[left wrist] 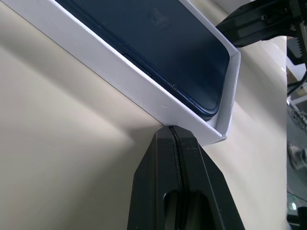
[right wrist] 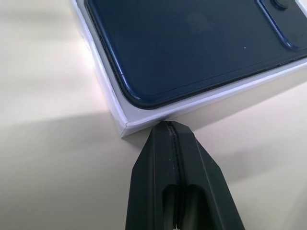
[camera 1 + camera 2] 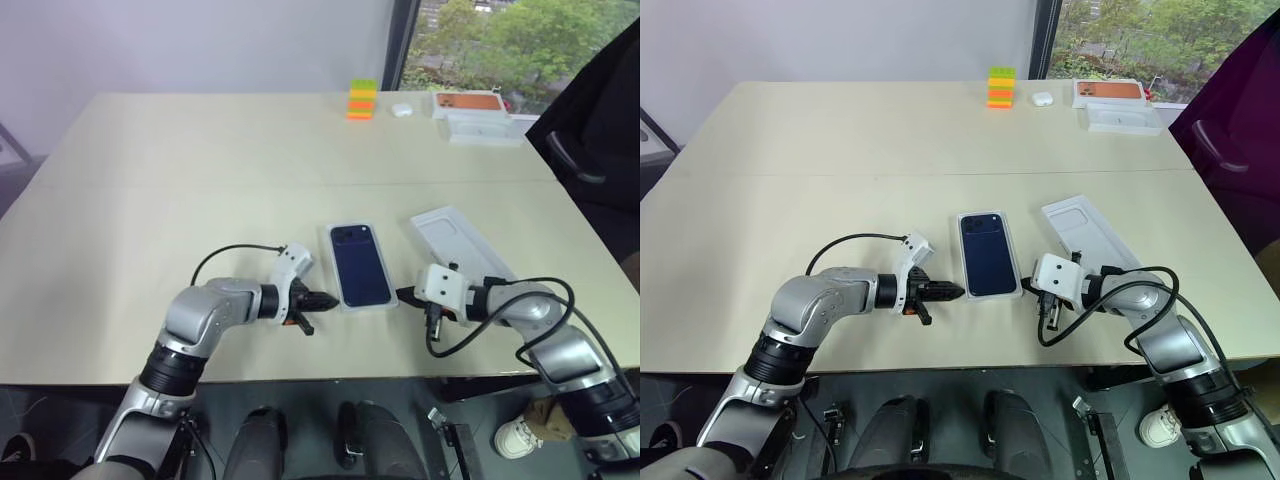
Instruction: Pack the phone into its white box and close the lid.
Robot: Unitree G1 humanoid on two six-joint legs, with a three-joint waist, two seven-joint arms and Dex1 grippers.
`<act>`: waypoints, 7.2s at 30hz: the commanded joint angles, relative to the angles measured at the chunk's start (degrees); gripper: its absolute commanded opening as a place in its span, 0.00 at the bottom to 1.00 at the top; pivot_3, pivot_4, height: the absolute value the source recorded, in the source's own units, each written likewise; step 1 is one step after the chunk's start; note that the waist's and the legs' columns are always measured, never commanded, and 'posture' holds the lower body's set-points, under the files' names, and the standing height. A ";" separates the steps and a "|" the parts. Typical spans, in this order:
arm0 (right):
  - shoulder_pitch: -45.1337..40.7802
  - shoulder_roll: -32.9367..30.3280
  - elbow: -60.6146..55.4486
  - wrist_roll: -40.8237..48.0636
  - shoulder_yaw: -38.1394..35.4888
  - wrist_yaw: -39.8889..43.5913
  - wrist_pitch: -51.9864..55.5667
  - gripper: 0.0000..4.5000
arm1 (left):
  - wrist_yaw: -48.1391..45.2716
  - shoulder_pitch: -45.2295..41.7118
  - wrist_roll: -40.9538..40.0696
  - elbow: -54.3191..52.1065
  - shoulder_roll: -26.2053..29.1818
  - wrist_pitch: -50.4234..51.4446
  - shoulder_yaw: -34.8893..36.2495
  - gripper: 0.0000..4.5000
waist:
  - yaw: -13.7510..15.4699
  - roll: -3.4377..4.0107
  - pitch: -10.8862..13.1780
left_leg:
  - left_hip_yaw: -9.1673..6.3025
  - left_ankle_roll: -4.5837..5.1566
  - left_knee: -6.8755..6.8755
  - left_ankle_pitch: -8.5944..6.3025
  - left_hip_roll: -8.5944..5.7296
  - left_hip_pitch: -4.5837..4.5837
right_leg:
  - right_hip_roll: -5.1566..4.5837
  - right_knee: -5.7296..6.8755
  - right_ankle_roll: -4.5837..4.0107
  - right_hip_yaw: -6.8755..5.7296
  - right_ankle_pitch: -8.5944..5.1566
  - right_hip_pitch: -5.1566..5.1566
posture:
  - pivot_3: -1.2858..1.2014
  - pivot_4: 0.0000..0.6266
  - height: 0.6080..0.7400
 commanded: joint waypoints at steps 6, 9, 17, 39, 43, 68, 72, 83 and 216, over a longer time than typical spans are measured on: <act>1.13 -0.30 -4.54 1.66 0.13 1.59 -0.28 0.00 | 0.34 0.71 -2.64 -3.98 -0.63 1.63 -0.82 0.00 | 0.03 0.00 0.00 | -0.01 0.00 0.00 0.00 0.00 0.00 | 0.00 0.00 0.07 0.00 -0.04 0.00 | 0.52 0.24 1.00; 0.71 1.17 -8.14 7.53 -1.48 2.81 5.38 0.00 | 0.36 0.19 -1.94 -2.73 -0.02 0.25 -0.06 0.00 | 0.03 0.00 0.00 | -0.01 0.00 0.00 0.00 0.00 0.00 | 0.00 0.00 0.07 0.00 -0.04 0.00 | 0.52 0.24 1.00; -1.46 -0.01 -4.10 3.54 -1.78 0.82 2.13 0.00 | -2.85 -1.42 -2.09 -0.42 3.79 -2.09 0.73 0.00 | -0.01 0.00 0.00 | -0.02 0.00 0.00 0.00 0.00 0.00 | 0.02 0.01 0.06 0.00 -0.04 0.00 | 0.52 0.24 1.00; -13.30 -0.33 -2.02 14.74 -10.33 -2.83 22.17 0.61 | -6.60 -3.63 -9.04 -1.05 8.76 -5.60 12.70 0.62 | -0.01 0.01 0.01 | 0.01 0.00 0.02 0.00 0.00 -0.02 | -0.01 0.01 -0.12 0.00 0.07 -0.02 | 0.52 0.24 1.00; -14.50 -1.20 -4.82 15.39 -9.69 -4.72 28.32 0.99 | -10.82 -3.90 -8.95 1.05 11.89 -9.53 12.85 0.98 | -0.01 0.02 0.00 | 0.00 0.00 -0.03 0.00 0.01 -0.01 | 0.03 0.02 -0.14 0.00 0.08 -0.05 | 0.52 0.24 1.00; -26.02 -5.20 -10.06 17.69 -0.85 -21.05 75.77 0.99 | -15.07 -1.13 -5.40 5.32 14.81 -22.36 11.96 0.98 | -0.06 0.02 0.00 | 0.06 0.02 -0.04 -0.01 0.01 -0.10 | -0.01 0.01 -0.15 0.05 0.09 -0.17 | 0.52 0.24 1.00; -29.40 -8.06 -5.59 17.54 3.72 -21.03 78.45 0.99 | -14.67 -0.73 -5.27 4.85 14.72 -22.85 12.10 0.98 | -0.10 0.03 0.00 | 0.06 0.02 -0.04 -0.01 0.01 -0.13 | -0.01 0.01 -0.16 0.06 0.09 -0.20 | 0.52 0.24 1.00; -35.43 -2.53 -0.10 18.69 4.14 -24.86 82.65 0.99 | -23.89 5.28 -4.72 0.57 18.60 -39.39 16.46 0.98 | -0.41 0.04 0.01 | 0.07 0.04 -0.10 -0.02 0.06 -0.14 | 0.05 0.03 -0.16 0.12 0.09 -0.30 | 0.52 0.24 1.00; -27.22 24.22 17.78 79.66 -16.68 -54.07 56.70 0.87 | -10.45 8.07 1.45 4.99 6.39 -41.56 9.37 0.00 | -1.38 0.41 0.23 | 0.08 0.15 -0.21 -0.08 0.11 -0.24 | 0.04 -0.10 -0.10 0.22 0.08 -0.35 | 0.52 0.24 1.00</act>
